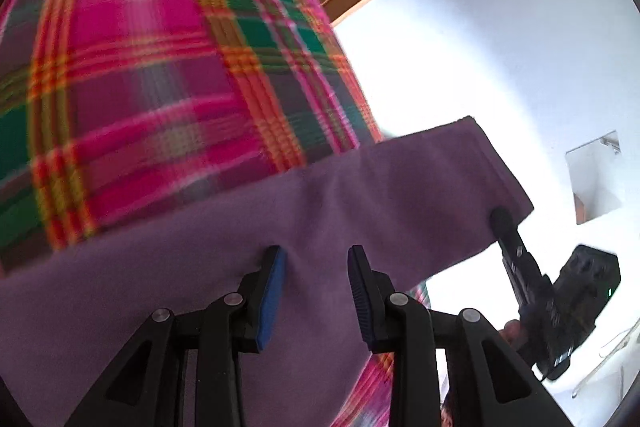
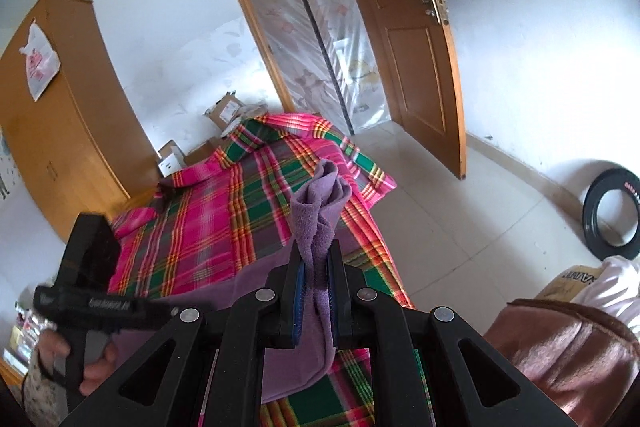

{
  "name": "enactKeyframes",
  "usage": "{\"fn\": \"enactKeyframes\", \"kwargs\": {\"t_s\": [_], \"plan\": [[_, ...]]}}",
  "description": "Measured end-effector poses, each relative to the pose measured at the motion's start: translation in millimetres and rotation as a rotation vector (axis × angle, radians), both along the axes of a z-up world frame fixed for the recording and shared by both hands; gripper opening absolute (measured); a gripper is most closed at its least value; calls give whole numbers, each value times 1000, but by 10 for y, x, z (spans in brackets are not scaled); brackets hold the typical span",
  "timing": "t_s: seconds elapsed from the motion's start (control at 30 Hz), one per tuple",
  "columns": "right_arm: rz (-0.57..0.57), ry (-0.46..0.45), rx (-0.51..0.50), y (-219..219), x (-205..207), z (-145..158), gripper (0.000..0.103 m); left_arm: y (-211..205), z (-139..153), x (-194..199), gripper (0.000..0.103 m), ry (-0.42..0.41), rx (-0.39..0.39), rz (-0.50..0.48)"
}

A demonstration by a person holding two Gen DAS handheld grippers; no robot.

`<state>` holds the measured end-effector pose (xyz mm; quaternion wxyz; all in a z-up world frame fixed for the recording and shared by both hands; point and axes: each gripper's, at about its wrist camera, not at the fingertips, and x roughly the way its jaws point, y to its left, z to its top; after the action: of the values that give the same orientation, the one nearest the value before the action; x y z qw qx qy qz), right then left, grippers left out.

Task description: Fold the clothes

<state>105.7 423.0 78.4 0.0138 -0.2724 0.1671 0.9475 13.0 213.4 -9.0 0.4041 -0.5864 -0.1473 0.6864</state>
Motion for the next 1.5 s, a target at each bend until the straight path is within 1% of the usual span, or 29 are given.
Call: {"fn": "enactKeyframes", "kwargs": {"t_s": [0.1,0.2,0.37,0.5,0.57,0.7,0.77,0.87,1.0,1.07,1.13,1.17,1.27,1.3,1.37,1.5], "plan": [[1,2,4,-8,25,-7,10,156,12,-87,33,-2,-13,-3],[2,-2,-1,2,46,-25,10,314,-35,-175,33,-27,14,3],[12,-7,-11,-16,61,-63,10,374,-116,-325,33,-82,78,90],[15,-8,-24,-14,73,-96,10,362,-141,-372,33,-79,92,143],[8,-9,-24,-2,79,-102,10,372,-139,-345,33,-71,92,147],[7,-3,-27,1,101,-87,10,340,-49,-269,33,-29,68,151],[15,5,-12,-42,126,-62,10,312,1,-234,33,-31,75,147],[32,21,37,-165,155,-13,10,265,108,-201,33,-34,85,137],[66,43,93,-357,183,47,10,258,293,-244,33,-43,125,114],[83,48,108,-460,189,68,10,246,366,-215,33,-52,118,105],[97,53,126,-552,195,87,10,232,449,-177,33,-36,102,100],[104,56,135,-599,200,96,10,226,493,-161,33,-33,107,97],[130,62,167,-732,207,113,10,193,632,-122,35,-40,138,86],[136,65,178,-774,209,120,10,131,669,-113,38,-34,143,84],[148,72,190,-859,216,132,10,64,710,-100,38,-27,138,77],[170,67,189,-996,202,110,10,-32,753,-61,40,-50,145,57]]}}
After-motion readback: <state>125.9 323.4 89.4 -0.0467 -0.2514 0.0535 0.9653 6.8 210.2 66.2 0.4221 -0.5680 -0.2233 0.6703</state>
